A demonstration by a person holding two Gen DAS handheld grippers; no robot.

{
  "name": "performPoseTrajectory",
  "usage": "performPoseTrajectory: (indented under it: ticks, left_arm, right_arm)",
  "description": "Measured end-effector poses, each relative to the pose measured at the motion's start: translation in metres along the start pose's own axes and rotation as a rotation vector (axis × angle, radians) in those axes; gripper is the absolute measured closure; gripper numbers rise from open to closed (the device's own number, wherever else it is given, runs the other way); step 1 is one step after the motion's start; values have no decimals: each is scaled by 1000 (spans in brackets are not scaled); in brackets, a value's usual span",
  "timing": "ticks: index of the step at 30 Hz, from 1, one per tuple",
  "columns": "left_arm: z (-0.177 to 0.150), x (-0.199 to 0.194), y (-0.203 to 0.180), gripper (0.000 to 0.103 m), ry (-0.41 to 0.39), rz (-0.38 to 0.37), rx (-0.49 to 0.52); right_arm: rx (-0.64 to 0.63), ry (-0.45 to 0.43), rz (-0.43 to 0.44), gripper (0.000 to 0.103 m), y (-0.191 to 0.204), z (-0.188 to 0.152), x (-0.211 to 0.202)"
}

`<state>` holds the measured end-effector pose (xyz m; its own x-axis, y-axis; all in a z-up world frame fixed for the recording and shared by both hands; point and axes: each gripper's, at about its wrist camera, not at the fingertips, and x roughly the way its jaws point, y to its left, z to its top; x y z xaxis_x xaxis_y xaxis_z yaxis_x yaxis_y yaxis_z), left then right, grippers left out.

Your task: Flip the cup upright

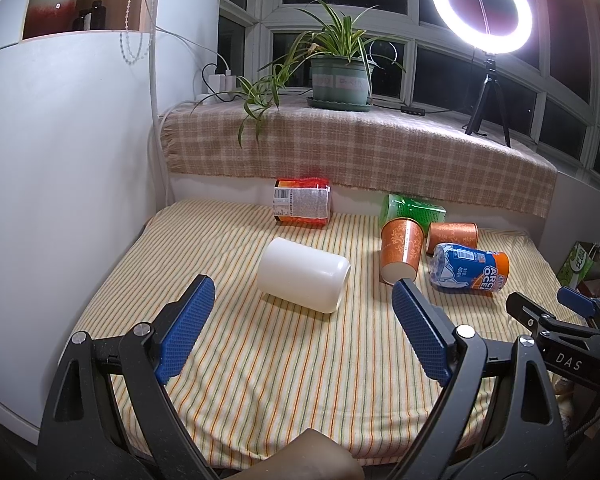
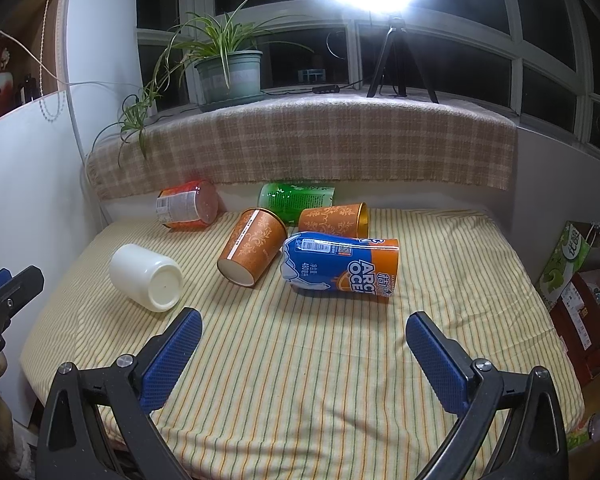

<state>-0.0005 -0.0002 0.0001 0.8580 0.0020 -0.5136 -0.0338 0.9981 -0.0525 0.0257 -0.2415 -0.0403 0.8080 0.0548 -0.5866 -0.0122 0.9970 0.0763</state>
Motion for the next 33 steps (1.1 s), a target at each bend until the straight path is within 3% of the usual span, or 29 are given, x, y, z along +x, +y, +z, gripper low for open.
performPoseTrajectory:
  ticks: [19,33]
  left_arm:
    - [-2,2,5,11,10,11,-6]
    - [-10,-1,32,11,26,77,-29]
  right_arm:
    - [8,39,45,0,3,4,14]
    - [68,126,159,0,11,43,71]
